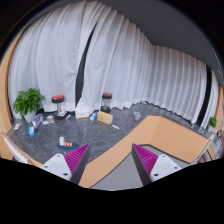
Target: Unplug charger
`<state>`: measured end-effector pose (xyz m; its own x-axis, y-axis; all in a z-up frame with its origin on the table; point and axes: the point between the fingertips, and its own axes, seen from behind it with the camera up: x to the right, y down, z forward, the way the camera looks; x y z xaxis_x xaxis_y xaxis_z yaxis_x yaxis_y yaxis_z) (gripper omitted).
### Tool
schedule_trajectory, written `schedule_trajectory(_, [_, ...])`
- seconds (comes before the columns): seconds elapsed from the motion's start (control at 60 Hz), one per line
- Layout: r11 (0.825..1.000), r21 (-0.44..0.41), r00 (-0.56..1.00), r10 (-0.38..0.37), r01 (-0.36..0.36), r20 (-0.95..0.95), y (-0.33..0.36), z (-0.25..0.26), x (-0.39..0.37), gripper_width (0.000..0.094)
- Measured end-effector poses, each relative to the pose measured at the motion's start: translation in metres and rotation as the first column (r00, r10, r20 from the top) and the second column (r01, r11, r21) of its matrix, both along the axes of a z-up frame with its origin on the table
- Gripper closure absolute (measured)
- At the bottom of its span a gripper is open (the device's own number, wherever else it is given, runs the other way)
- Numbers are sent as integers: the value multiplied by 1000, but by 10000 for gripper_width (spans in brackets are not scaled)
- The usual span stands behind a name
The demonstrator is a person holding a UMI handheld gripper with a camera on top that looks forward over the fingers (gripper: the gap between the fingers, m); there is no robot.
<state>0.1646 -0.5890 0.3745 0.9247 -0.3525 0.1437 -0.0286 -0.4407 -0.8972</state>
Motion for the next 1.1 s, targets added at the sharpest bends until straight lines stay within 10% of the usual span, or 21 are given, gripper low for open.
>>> schedule_trajectory(0.567, [975, -200, 991, 77, -97, -107, 38, -209, -82, 88])
schedule_trajectory(1.1, [991, -54, 971, 109, -123, -213, 316, -327, -226, 89])
